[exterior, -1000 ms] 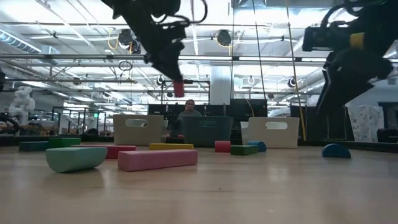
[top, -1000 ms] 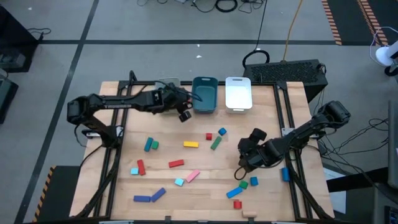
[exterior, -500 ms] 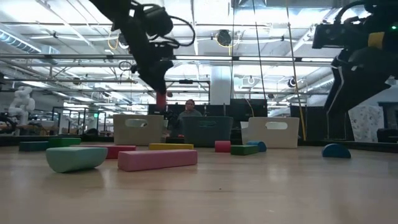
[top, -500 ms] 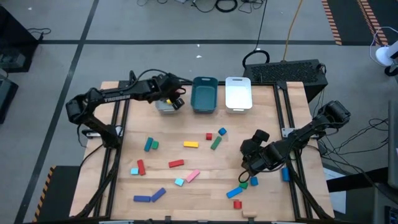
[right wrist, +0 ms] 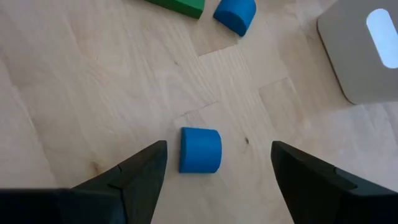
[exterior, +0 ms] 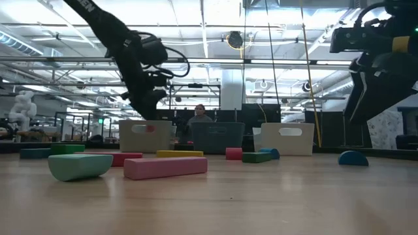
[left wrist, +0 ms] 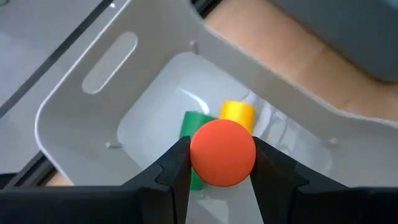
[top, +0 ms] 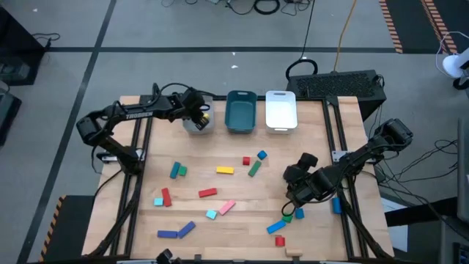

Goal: Sort blocks by size
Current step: Put the orange cylinder block into the gray bin, then put the blue cylinder block into the gray bin

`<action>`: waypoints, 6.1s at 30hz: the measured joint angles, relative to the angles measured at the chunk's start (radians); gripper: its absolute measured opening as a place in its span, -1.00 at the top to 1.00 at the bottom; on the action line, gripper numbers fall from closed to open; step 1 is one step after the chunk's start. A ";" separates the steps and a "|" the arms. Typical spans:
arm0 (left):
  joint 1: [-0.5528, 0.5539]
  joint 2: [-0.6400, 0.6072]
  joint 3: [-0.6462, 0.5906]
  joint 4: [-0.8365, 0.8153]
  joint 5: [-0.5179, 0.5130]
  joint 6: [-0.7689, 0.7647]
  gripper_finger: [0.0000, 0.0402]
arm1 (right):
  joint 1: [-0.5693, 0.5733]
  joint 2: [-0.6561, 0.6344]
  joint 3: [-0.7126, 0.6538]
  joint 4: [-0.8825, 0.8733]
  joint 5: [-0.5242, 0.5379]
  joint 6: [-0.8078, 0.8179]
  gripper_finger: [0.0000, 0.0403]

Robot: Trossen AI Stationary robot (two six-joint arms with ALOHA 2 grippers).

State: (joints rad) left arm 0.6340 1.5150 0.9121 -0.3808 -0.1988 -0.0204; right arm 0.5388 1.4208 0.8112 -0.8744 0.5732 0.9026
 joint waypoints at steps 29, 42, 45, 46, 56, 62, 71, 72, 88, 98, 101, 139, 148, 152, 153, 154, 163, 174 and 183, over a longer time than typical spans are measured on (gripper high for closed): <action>0.047 0.002 -0.120 0.184 0.021 -0.018 0.04 | -0.016 0.000 0.002 -0.002 0.005 -0.104 -0.36; 0.001 -0.011 -0.101 0.215 0.019 -0.024 0.01 | -0.109 0.000 0.056 -0.113 0.080 -0.182 -0.36; -0.023 -0.039 -0.100 0.216 0.019 -0.020 0.01 | -0.126 0.000 0.056 -0.143 0.076 -0.177 -0.36; -0.029 -0.053 -0.100 0.206 0.014 -0.019 0.01 | -0.128 0.000 0.056 -0.153 0.071 -0.170 -0.36; -0.099 -0.215 -0.100 0.200 0.007 -0.025 0.01 | -0.081 -0.121 0.056 -0.240 -0.147 0.038 -0.36; -0.199 -0.248 -0.100 0.224 0.007 -0.026 0.01 | -0.017 -0.184 0.056 -0.328 -0.306 0.279 -0.36; -0.336 -0.246 -0.100 0.330 0.007 -0.025 0.01 | 0.123 -0.173 0.056 -0.411 -0.500 0.542 -0.36; -0.349 -0.246 -0.100 0.337 0.007 -0.025 0.01 | 0.139 -0.167 0.056 -0.407 -0.520 0.562 -0.36; -0.426 -0.246 -0.100 0.440 0.007 0.020 0.01 | 0.275 0.061 0.055 -0.316 -0.763 0.177 -0.39; -0.427 -0.230 -0.100 0.458 0.007 0.060 0.01 | 0.303 0.129 0.054 -0.240 -0.792 0.102 -0.80; -0.427 -0.206 -0.100 0.465 0.007 0.063 0.01 | 0.321 0.129 0.055 -0.261 -0.792 0.104 -0.92; -0.448 -0.133 -0.100 0.502 0.008 0.083 0.01 | 0.448 0.125 -0.109 -0.086 -0.819 0.208 -0.59; -0.461 -0.157 -0.100 0.541 -0.044 0.106 0.01 | 0.393 0.117 -0.105 -0.064 -0.740 0.206 -0.36; -0.462 -0.161 -0.100 0.532 -0.055 0.106 0.01 | 0.370 0.095 -0.103 -0.046 -0.664 0.187 -0.39; -0.466 -0.162 -0.100 0.537 -0.060 0.107 0.01 | 0.362 0.084 -0.104 -0.042 -0.650 0.185 -0.39; -0.469 -0.163 -0.100 0.538 -0.066 0.112 0.01 | 0.355 0.070 -0.105 -0.034 -0.625 0.185 -0.39; -0.544 -0.163 -0.100 0.532 -0.123 0.154 0.01 | 0.252 -0.112 -0.107 0.177 -0.312 0.093 -0.37; -0.687 -0.159 -0.100 0.568 -0.030 0.328 0.01 | -0.010 -0.215 -0.107 0.679 -0.185 -0.373 -0.38; -0.815 -0.159 -0.100 0.591 0.020 0.508 0.01 | -0.307 -0.132 -0.105 1.043 -0.544 -0.653 -0.39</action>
State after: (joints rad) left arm -0.1805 1.3560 0.8116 0.2106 -0.1789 0.4873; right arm 0.2315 1.2888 0.7059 0.1684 0.0290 0.2495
